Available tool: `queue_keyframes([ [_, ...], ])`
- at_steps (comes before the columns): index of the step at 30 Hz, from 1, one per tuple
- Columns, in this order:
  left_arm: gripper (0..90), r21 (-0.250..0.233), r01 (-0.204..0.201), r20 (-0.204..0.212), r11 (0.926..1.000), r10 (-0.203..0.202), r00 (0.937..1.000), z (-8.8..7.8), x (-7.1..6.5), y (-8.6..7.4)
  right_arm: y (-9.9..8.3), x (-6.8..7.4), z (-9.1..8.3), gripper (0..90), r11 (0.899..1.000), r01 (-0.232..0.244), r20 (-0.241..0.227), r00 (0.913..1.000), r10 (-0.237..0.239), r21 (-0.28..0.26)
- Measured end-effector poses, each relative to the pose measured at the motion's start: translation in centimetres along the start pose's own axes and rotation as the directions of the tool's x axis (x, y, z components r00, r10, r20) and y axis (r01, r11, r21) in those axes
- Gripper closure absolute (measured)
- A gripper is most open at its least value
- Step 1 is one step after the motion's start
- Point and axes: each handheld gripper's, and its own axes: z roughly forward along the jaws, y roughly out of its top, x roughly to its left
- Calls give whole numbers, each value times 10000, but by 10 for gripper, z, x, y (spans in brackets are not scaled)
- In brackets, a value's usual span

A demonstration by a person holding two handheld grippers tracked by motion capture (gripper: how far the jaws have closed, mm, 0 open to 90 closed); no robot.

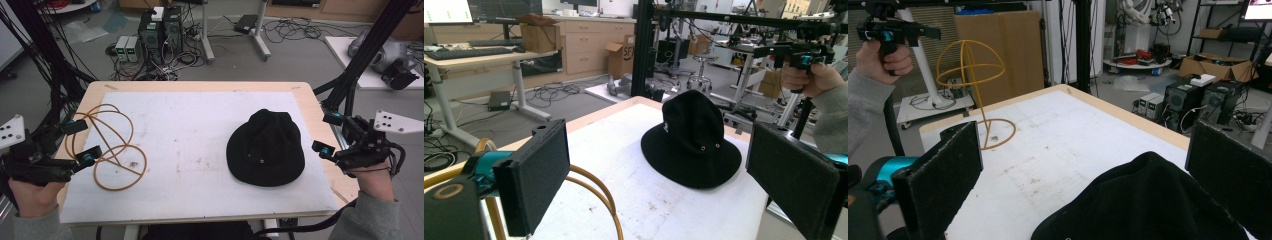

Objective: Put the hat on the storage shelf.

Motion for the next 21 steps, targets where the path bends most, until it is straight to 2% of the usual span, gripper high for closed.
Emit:
queue_keyframes([
  [9,107,-27,27,-91,10000,-27,10000,-4,-2,0,0,-2,7,10,10000,32,-44,10000,-32,77],
  [15,107,-23,-15,-150,10000,15,9999,-7,-6,0,-2,-10,8,10,10000,-73,122,9999,73,1],
  [21,108,119,17,-233,9999,-15,9997,-8,-9,-2,-4,-16,13,10,9998,-29,400,9992,21,201],
])
